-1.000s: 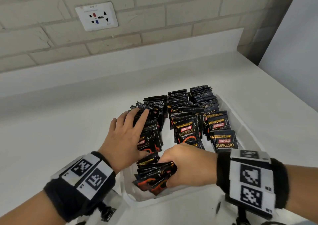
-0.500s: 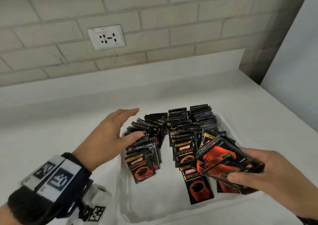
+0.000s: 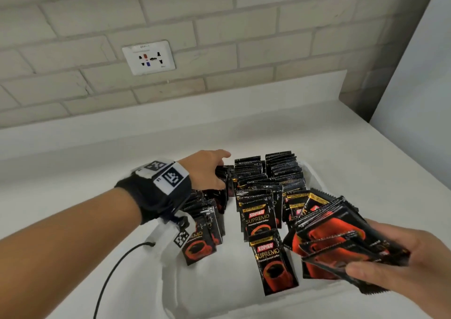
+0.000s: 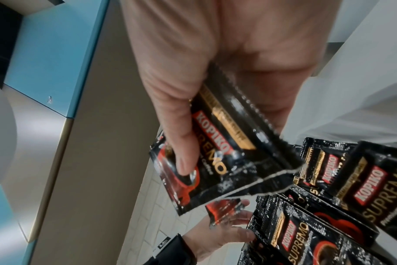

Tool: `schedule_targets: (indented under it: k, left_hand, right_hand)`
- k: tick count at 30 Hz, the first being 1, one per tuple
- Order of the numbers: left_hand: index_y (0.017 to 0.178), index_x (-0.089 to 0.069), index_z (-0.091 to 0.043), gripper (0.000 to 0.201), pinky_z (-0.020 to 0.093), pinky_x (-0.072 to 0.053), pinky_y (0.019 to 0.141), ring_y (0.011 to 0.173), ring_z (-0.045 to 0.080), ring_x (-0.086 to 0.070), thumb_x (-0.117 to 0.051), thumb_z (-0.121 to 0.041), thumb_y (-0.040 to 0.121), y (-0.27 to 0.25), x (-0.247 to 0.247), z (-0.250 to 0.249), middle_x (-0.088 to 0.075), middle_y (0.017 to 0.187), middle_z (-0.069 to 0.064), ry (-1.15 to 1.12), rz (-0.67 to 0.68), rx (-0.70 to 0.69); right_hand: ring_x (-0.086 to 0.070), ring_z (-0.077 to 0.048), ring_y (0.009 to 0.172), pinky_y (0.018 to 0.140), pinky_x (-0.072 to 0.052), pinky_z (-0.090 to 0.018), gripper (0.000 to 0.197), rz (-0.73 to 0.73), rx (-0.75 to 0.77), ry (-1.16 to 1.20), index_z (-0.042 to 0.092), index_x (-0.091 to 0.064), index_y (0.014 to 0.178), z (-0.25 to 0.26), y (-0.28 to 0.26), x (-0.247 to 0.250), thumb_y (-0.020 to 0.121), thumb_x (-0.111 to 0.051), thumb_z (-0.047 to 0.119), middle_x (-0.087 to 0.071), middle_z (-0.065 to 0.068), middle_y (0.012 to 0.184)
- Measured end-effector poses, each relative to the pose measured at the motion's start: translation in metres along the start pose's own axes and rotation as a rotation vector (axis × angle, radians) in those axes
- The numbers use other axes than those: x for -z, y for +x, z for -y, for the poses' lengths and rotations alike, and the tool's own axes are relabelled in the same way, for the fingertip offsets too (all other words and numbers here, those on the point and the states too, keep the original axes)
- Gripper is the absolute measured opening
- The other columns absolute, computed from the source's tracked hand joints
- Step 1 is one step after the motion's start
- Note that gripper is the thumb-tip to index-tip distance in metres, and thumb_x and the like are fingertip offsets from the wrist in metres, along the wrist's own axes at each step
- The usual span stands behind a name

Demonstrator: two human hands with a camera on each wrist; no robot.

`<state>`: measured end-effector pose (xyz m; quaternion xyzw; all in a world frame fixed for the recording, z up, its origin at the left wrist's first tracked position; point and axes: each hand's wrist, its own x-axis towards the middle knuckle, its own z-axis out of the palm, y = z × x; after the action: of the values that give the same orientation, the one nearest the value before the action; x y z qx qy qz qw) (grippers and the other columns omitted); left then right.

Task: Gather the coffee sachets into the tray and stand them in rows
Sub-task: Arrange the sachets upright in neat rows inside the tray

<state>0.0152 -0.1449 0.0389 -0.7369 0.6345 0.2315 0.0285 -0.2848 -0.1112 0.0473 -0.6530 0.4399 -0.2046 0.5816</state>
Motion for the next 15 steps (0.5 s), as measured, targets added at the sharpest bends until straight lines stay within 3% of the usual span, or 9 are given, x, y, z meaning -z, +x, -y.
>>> schedule_targets:
  k: [5, 12, 15]
  left_hand:
    - [0.131, -0.038, -0.021, 0.050, 0.024, -0.040, 0.086, 0.096, 0.012, -0.049, -0.063, -0.024, 0.087, 0.009, -0.002, 0.008, -0.054, 0.127, 0.000, -0.025, -0.047, 0.008]
    - [0.128, -0.048, -0.030, 0.037, 0.025, -0.042, 0.083, 0.093, 0.014, -0.053, -0.055, -0.022, 0.092, 0.007, 0.004, 0.017, -0.058, 0.119, -0.002, 0.178, -0.030, -0.027]
    - [0.132, -0.046, -0.033, 0.039, 0.029, -0.043, 0.091, 0.102, 0.016, -0.055, -0.049, -0.021, 0.095, 0.006, 0.010, 0.017, -0.056, 0.125, -0.002, 0.277, -0.016, -0.045]
  right_hand:
    - [-0.067, -0.012, 0.055, 0.048, -0.051, -0.015, 0.076, -0.013, 0.020, -0.022, 0.048, -0.072, 0.072, 0.002, 0.003, -0.001, 0.001, -0.073, 0.074, -0.072, -0.003, 0.067]
    - [-0.068, -0.013, 0.058, 0.049, -0.052, -0.018, 0.075, -0.001, 0.025, -0.018, 0.046, -0.072, 0.069, 0.007, 0.009, -0.003, 0.000, -0.073, 0.072, -0.072, -0.002, 0.067]
    - [-0.069, -0.014, 0.060, 0.049, -0.053, -0.021, 0.076, 0.021, 0.034, -0.026, 0.045, -0.072, 0.074, 0.008, 0.010, -0.006, 0.004, -0.074, 0.073, -0.072, -0.003, 0.068]
